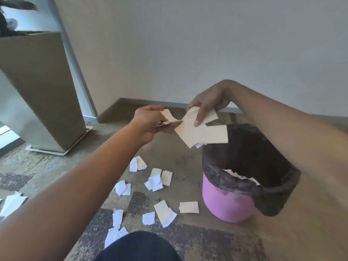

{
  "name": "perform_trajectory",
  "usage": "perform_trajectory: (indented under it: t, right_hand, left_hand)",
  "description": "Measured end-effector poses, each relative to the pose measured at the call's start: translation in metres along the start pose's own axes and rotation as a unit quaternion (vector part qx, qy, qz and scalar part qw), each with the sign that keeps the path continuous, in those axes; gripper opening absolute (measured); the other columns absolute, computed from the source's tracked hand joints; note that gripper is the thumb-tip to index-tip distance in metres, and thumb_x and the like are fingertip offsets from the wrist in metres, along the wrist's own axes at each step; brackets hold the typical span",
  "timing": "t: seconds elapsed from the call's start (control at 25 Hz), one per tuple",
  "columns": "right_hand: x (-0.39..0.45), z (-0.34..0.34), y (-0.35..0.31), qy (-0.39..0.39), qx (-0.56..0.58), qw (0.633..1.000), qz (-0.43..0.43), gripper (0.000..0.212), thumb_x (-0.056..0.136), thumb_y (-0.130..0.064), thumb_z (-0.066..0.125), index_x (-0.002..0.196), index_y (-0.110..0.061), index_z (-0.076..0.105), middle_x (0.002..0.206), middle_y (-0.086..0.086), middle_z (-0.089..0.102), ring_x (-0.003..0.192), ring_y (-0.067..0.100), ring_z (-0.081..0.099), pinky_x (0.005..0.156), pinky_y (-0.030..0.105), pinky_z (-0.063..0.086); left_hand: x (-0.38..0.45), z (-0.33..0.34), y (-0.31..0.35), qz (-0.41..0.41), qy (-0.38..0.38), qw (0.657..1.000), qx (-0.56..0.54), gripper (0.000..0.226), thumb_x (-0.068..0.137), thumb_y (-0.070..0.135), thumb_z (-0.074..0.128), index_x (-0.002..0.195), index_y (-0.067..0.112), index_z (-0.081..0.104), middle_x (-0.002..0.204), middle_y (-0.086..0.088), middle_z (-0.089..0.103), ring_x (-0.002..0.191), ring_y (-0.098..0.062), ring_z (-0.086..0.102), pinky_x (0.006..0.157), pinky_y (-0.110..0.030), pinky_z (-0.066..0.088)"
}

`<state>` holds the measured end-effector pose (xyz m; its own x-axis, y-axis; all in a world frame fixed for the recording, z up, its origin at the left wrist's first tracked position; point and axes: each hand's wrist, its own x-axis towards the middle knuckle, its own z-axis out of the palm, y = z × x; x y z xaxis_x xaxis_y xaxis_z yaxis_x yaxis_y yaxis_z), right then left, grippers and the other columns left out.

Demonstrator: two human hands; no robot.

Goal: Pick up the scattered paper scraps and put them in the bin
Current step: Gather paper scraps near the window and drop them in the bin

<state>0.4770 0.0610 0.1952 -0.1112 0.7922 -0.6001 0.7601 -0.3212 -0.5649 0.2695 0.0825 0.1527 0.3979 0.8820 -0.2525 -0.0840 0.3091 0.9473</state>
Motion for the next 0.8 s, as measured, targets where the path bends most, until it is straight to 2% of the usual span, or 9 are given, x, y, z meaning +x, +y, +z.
perform_trajectory:
  t: [0.08, 0.2, 0.28, 0.36, 0.48, 0.56, 0.68, 0.8]
  right_hand:
    - [-0.032, -0.01, 0.033, 0.023, -0.017, 0.998, 0.049, 0.029, 0.087, 0.001, 0.067, 0.112, -0.01, 0.058, 0.097, 0.005, 0.071, 0.083, 0.017, 0.07, 0.063, 0.026, 0.055]
    - [-0.062, -0.013, 0.074, 0.031, -0.052, 0.989, 0.137, 0.035, 0.085, -0.003, 0.072, 0.116, -0.011, 0.058, 0.106, 0.008, 0.07, 0.096, 0.023, 0.068, 0.078, 0.033, 0.055]
    - [-0.07, -0.01, 0.091, 0.042, -0.064, 0.981, 0.177, 0.041, 0.084, -0.005, 0.074, 0.121, -0.012, 0.058, 0.114, 0.008, 0.067, 0.104, 0.026, 0.065, 0.089, 0.039, 0.055]
    - [-0.075, -0.007, 0.098, 0.057, -0.048, 0.979, 0.191, 0.044, 0.084, -0.005, 0.074, 0.124, -0.013, 0.058, 0.122, 0.009, 0.063, 0.111, 0.028, 0.063, 0.094, 0.046, 0.054]
    - [-0.076, -0.005, 0.093, 0.059, -0.048, 0.978, 0.193, 0.046, 0.086, -0.007, 0.072, 0.128, -0.013, 0.056, 0.123, 0.009, 0.059, 0.11, 0.027, 0.062, 0.09, 0.053, 0.054]
    - [-0.072, -0.003, 0.082, 0.08, -0.07, 0.978, 0.18, 0.043, 0.087, -0.012, 0.072, 0.127, -0.013, 0.057, 0.121, 0.008, 0.06, 0.109, 0.025, 0.063, 0.088, 0.052, 0.056]
    - [-0.053, 0.001, 0.053, 0.127, -0.076, 0.984, 0.103, 0.036, 0.09, -0.016, 0.069, 0.125, -0.013, 0.059, 0.113, 0.004, 0.065, 0.109, 0.021, 0.064, 0.087, 0.045, 0.057]
    - [-0.013, 0.015, 0.013, 0.108, -0.074, 0.991, 0.042, 0.039, 0.091, -0.018, 0.068, 0.128, -0.012, 0.057, 0.119, 0.004, 0.065, 0.113, 0.022, 0.063, 0.088, 0.044, 0.057]
  left_hand:
    - [-0.003, 0.04, -0.004, -0.005, -0.055, 0.996, 0.064, 0.043, 0.083, -0.025, 0.05, 0.118, -0.002, 0.06, 0.105, -0.02, 0.056, 0.071, -0.027, 0.064, 0.048, -0.03, 0.059]
    - [-0.01, 0.092, -0.018, -0.02, -0.132, 0.978, 0.16, 0.044, 0.083, -0.022, 0.054, 0.12, 0.001, 0.058, 0.102, -0.018, 0.06, 0.07, -0.026, 0.066, 0.053, -0.033, 0.061]
    - [-0.01, 0.116, -0.029, -0.02, -0.166, 0.968, 0.186, 0.051, 0.082, -0.018, 0.06, 0.127, 0.004, 0.052, 0.097, -0.014, 0.063, 0.077, -0.026, 0.068, 0.062, -0.034, 0.061]
    - [-0.006, 0.13, -0.037, -0.029, -0.193, 0.962, 0.193, 0.061, 0.081, -0.011, 0.067, 0.134, 0.009, 0.045, 0.106, -0.014, 0.063, 0.095, -0.029, 0.067, 0.077, -0.041, 0.06]
    - [0.0, 0.133, -0.043, -0.036, -0.213, 0.958, 0.188, 0.062, 0.081, -0.005, 0.069, 0.135, 0.011, 0.044, 0.123, -0.016, 0.059, 0.115, -0.029, 0.056, 0.087, -0.049, 0.056]
    - [0.005, 0.123, -0.043, -0.023, -0.21, 0.96, 0.181, 0.054, 0.082, -0.003, 0.07, 0.13, 0.009, 0.05, 0.116, -0.014, 0.064, 0.111, -0.023, 0.06, 0.086, -0.044, 0.056]
    - [0.018, 0.092, -0.044, -0.006, -0.181, 0.968, 0.176, 0.04, 0.082, -0.001, 0.071, 0.12, 0.007, 0.059, 0.108, -0.011, 0.069, 0.097, -0.019, 0.065, 0.085, -0.041, 0.058]
    - [0.037, 0.043, -0.056, -0.019, -0.112, 0.972, 0.206, 0.024, 0.085, 0.0, 0.068, 0.106, 0.01, 0.065, 0.103, -0.007, 0.066, 0.099, -0.02, 0.058, 0.085, -0.041, 0.057]
